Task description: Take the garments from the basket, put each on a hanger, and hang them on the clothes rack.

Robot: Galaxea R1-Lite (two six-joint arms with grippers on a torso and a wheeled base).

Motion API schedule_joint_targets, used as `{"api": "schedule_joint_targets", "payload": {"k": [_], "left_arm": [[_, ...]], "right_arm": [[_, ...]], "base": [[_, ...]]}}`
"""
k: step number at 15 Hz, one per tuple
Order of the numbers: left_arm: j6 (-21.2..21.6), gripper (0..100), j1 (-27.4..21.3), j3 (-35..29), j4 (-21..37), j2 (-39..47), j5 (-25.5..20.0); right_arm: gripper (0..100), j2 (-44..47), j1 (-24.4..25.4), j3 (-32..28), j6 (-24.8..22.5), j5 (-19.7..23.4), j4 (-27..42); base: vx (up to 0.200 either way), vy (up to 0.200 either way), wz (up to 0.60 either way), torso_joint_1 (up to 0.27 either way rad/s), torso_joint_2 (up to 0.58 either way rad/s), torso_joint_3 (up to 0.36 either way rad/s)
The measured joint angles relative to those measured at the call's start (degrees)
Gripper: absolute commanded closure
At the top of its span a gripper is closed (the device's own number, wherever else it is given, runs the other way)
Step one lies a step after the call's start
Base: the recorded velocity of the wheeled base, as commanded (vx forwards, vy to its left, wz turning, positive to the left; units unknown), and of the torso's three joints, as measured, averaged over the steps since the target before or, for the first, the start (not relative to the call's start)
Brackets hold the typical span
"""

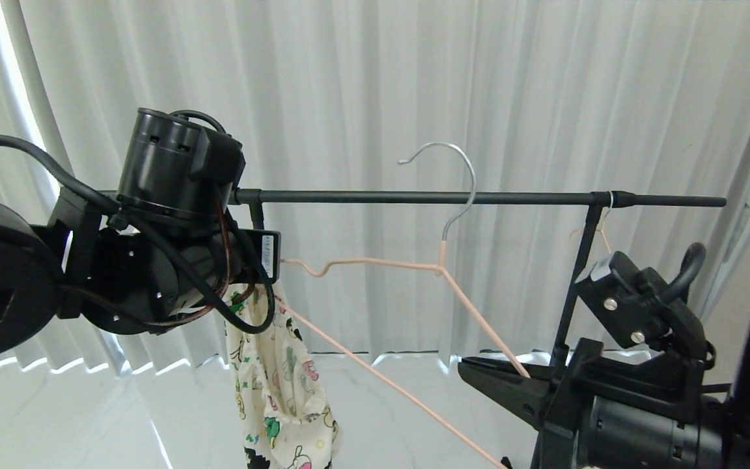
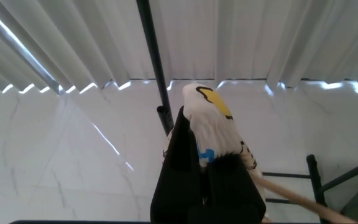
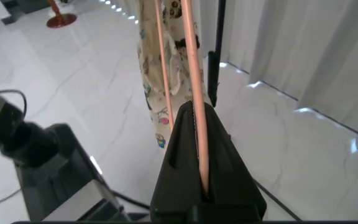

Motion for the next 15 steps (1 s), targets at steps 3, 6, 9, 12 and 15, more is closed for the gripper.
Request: {"api": "schedule_joint_targets", "payload": {"k": [3,6,9,12,15], "left_arm": [[-0.71,100,-1.33,0.15,0.0,-0.66,0.06],[-1.4,100,-4.11,0.15,0.0,-1.68,0.26],[-2.96,100,-8.46,0.15,0.0,-3.19,0.26],[-4.07,100,-12.54,-0.18,0.0,-4.69,0.17],[-4.82,100,-16.57,-1.43,0.0,-5.94,0.17]], "right_arm": [[100,2.79,-0.24,-1.82,-0.05,-0.32,-0.8],[100,5.33,-0.24,-2.45,-0.02,-1.39,-3.1],[100,8.44,-0.24,-3.36,-0.02,-1.94,-5.45],[100,11.14,-0.2,-4.5,0.06,-1.96,-5.6],[100,13.43,-0.17,-6.14,0.06,-1.94,-5.69]], "base": [[0.0,0.0,0.0,0.0,0.0,0.0],[0.0,0.0,0.0,0.0,0.0,0.0],[0.0,0.0,0.0,0.0,0.0,0.0],[0.0,0.0,0.0,0.0,0.0,0.0],[0.0,0.0,0.0,0.0,0.0,0.0]]}}
